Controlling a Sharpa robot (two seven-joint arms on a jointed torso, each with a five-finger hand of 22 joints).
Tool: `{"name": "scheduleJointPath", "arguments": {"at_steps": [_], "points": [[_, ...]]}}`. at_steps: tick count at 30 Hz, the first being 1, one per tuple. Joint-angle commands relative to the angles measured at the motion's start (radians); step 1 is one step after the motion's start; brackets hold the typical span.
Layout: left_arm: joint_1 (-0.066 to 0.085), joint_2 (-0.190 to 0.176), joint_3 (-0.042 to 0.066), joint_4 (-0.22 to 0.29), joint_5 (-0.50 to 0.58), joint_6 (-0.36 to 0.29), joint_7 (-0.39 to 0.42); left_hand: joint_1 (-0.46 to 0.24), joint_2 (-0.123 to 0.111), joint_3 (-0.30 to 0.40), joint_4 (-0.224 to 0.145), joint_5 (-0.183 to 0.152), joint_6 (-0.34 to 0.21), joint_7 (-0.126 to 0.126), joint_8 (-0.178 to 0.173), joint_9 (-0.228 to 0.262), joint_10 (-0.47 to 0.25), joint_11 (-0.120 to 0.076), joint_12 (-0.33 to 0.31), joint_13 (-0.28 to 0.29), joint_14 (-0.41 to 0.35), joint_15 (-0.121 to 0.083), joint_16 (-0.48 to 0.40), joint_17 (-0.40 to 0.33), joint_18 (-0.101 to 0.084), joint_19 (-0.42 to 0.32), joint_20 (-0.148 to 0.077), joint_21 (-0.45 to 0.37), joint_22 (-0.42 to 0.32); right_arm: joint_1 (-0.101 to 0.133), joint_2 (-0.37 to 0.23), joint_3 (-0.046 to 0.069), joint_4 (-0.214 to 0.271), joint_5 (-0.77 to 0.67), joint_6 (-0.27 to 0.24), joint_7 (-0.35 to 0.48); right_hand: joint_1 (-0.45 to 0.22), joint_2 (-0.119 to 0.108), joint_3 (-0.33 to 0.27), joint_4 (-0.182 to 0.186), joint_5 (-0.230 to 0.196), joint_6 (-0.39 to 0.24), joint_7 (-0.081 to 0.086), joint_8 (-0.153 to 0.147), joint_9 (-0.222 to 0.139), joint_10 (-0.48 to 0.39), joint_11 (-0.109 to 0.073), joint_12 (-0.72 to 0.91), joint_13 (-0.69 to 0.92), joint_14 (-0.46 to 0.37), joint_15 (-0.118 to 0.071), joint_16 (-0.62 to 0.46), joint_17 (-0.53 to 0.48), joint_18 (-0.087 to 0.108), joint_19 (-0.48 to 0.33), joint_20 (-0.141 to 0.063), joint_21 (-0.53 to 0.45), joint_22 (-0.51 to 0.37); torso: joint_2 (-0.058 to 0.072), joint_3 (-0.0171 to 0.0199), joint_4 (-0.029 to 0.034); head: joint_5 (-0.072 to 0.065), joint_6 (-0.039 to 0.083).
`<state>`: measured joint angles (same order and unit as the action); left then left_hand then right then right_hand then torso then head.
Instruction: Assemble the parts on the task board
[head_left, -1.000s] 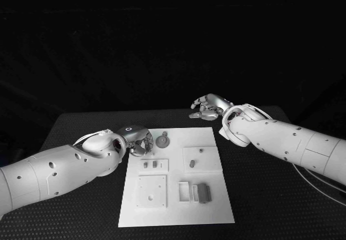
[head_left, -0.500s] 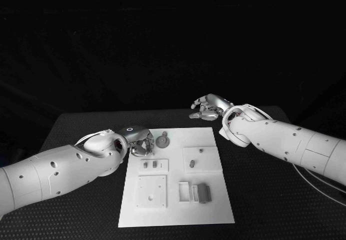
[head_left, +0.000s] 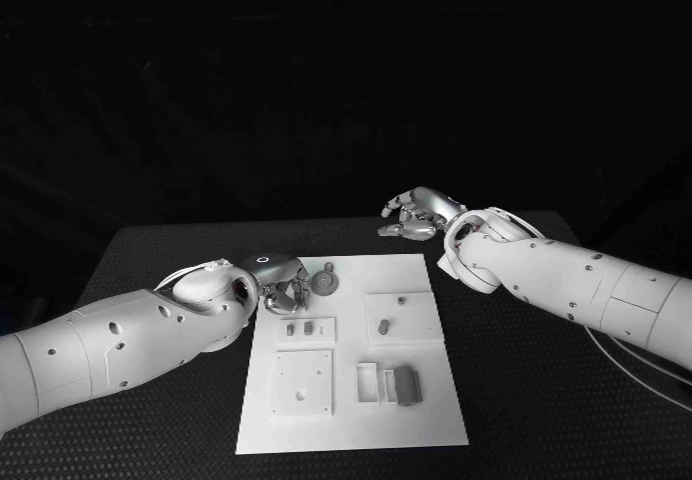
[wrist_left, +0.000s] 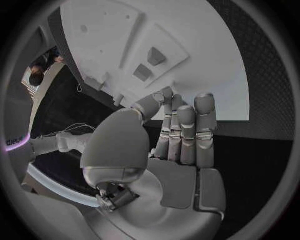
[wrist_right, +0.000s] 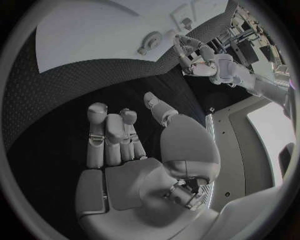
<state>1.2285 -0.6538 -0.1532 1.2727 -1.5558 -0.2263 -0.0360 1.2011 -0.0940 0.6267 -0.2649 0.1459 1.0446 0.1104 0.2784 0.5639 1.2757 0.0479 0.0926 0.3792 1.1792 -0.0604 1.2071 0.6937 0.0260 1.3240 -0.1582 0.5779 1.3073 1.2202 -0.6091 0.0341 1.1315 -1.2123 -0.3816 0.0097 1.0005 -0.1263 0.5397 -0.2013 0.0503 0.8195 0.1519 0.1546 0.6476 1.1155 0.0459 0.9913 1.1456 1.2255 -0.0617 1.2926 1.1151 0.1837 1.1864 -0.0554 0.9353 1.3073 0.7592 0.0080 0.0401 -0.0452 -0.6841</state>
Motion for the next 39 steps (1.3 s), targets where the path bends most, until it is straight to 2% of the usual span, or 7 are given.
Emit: {"name": "scheduleJointPath", "arguments": {"at_steps": [1, 7, 21, 31, 36, 39], "points": [[0.0, 0.006, -0.003, -0.001, 0.0, 0.019, 0.002, -0.007, 0.001, -0.002, 0.006, -0.008, 0.005, 0.002, 0.005, 0.001, 0.007, -0.001, -0.006, 0.001, -0.004, -0.004, 0.0, 0.002, 0.113, 0.002, -0.004, 0.004, 0.022, 0.0, 0.0, 0.0, 0.002, -0.003, 0.011, 0.006, 0.0, 0.0, -0.001, 0.001, -0.003, 0.0, 0.007, 0.004, -0.001, -0.003, -0.002, 0.004, -0.001, -0.006, -0.003, -0.003, 0.001, 0.078, 0.0, -0.005, -0.002, 0.017, 0.0, 0.0006, 0.0009, 0.0, -0.002], [-0.002, 0.013, -0.012, -0.011, -0.003, 0.024, 0.004, -0.007, 0.001, -0.002, 0.007, -0.009, 0.005, 0.002, 0.005, 0.001, 0.006, -0.001, -0.007, 0.002, -0.004, -0.004, 0.0, 0.002, 0.113, 0.002, -0.004, 0.004, 0.022, 0.0, 0.0, 0.0, 0.002, -0.003, 0.011, 0.006, 0.0, 0.0, -0.001, 0.001, -0.003, 0.0, 0.007, 0.004, -0.001, -0.003, -0.002, 0.004, -0.001, -0.006, -0.003, -0.003, 0.001, 0.078, 0.0, -0.005, -0.002, 0.017, 0.0, -0.0001, -0.0003, 0.0, -0.001], [-0.003, 0.016, -0.013, -0.016, -0.003, 0.032, 0.004, -0.007, 0.001, -0.001, 0.007, -0.011, 0.004, 0.003, 0.005, 0.001, 0.006, 0.0, -0.008, 0.003, -0.005, -0.004, 0.0, 0.002, 0.113, 0.001, -0.004, 0.004, 0.022, 0.0, -0.001, 0.0, 0.002, -0.003, 0.011, 0.006, 0.0, 0.0, -0.001, 0.001, -0.003, 0.0, 0.007, 0.004, -0.001, -0.003, -0.002, 0.005, -0.001, -0.006, -0.003, -0.003, 0.001, 0.078, 0.0, -0.005, -0.002, 0.017, 0.0, 0.0004, 0.0, -0.002, -0.003], [-0.007, 0.031, -0.015, -0.038, -0.005, 0.032, 0.005, -0.007, 0.001, -0.002, 0.008, -0.012, 0.002, 0.003, 0.004, 0.001, 0.004, 0.0, -0.01, 0.003, -0.007, -0.003, -0.001, 0.002, 0.113, -0.001, -0.004, 0.004, 0.022, 0.0, -0.001, 0.0, 0.002, -0.003, 0.011, 0.006, 0.0, 0.001, -0.001, 0.002, -0.003, 0.0, 0.007, 0.004, -0.001, -0.003, -0.002, 0.005, -0.002, -0.006, -0.003, -0.003, 0.001, 0.078, 0.001, -0.005, -0.002, 0.017, 0.0, 0.0002, -0.0001, -0.002, -0.003], [-0.007, 0.031, -0.026, -0.04, -0.008, 0.041, 0.009, -0.01, 0.002, -0.003, 0.01, -0.012, 0.003, 0.003, 0.005, 0.001, 0.006, 0.0, -0.01, 0.005, -0.007, -0.003, 0.0, 0.003, 0.113, -0.001, -0.004, 0.006, 0.023, 0.0, -0.002, 0.0, 0.002, -0.003, 0.01, 0.006, 0.001, 0.001, -0.001, 0.001, -0.003, 0.0, 0.007, 0.004, -0.001, -0.003, -0.002, 0.005, -0.002, -0.006, -0.003, -0.003, 0.001, 0.078, 0.001, -0.006, -0.002, 0.017, 0.0, -0.0002, -0.0002, -0.006, -0.001], [-0.007, 0.029, -0.029, -0.039, -0.007, 0.043, 0.012, -0.009, 0.002, -0.003, 0.01, -0.012, 0.004, 0.003, 0.005, 0.002, 0.006, 0.0, -0.01, 0.005, -0.007, -0.003, 0.0, 0.003, 0.113, -0.001, -0.004, 0.006, 0.023, 0.0, -0.002, 0.0, 0.003, -0.003, 0.011, 0.006, 0.001, 0.0, -0.001, 0.001, -0.003, 0.0, 0.007, 0.004, -0.001, -0.003, -0.002, 0.005, -0.002, -0.005, -0.003, -0.003, 0.001, 0.078, 0.001, -0.006, -0.002, 0.017, -0.001, 0.0002, 0.0004, -0.006, -0.002]]}}
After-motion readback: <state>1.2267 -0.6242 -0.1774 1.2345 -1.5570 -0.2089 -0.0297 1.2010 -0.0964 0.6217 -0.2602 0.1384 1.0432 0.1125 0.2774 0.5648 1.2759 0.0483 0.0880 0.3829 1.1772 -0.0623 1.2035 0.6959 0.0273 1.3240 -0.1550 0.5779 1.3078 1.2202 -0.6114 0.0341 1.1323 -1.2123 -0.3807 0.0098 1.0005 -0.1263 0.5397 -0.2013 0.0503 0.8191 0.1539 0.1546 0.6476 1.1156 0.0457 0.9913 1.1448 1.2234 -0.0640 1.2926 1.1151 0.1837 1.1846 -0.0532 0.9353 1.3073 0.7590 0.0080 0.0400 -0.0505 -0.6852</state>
